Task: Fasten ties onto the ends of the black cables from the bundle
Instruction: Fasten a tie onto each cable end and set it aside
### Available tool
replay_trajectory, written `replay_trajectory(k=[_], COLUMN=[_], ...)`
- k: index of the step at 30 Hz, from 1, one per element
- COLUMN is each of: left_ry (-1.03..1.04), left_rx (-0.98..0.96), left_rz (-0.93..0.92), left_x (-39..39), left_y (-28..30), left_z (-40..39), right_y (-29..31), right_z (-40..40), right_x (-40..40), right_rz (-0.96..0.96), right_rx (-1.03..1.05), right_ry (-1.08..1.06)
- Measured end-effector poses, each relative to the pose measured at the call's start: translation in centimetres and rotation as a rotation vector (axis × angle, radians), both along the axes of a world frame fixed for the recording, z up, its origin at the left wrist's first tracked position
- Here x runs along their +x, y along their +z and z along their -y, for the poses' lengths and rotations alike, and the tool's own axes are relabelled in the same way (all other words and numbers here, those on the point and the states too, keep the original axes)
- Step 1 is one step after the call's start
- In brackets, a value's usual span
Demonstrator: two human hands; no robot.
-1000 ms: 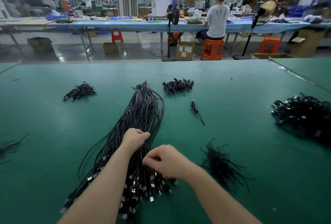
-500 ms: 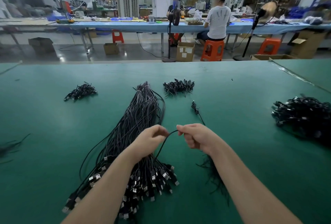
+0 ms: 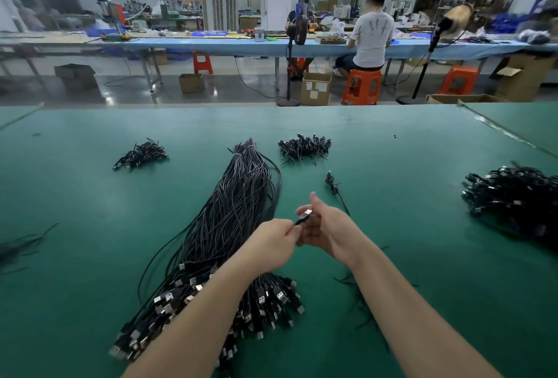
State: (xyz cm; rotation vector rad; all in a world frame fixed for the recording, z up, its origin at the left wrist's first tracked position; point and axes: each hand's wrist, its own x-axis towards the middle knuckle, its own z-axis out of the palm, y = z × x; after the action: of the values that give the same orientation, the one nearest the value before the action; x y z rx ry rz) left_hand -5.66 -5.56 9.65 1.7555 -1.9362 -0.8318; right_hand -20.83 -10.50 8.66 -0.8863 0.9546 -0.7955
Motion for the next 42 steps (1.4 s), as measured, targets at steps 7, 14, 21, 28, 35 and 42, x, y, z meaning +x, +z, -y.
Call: replay_trajectory(k=[7,14,21,28,35,42], left_ry=[-0.006,0.036,0.053,0.127,0.158,0.199], left_rx=[0.196,0.223,0.089,-0.037,0.077,0.236], left_rz=[-1.195,-1.711,-1.812,-1.872,-1.907,-1.838], left_x=[-1.3,-1.0,2.6,6.5,4.2,2.2], left_y=[2.9,6.8,7.7,8.5,8.7,7.2], left_z=[-1.3,-1.8,-2.3,-2.3,-2.0,-2.1], right_y=[-3.4,-4.5,-4.1,-4.1,-5.0,-4.6], right_z=[-2.3,-1.2,0.5,0.5,-1.8,-1.0], right_x=[1.4,2.3,0.4,-0.3,3.7,6.8], right_rz=[-0.231,-0.099,0.147,0.223,-0.103,0.429], right_rx=[-0.023,0.055,0.299,0.369,0.329,0.532], right_ry=[0.467,0.255,-0.168,-0.240,0.156,-0.219])
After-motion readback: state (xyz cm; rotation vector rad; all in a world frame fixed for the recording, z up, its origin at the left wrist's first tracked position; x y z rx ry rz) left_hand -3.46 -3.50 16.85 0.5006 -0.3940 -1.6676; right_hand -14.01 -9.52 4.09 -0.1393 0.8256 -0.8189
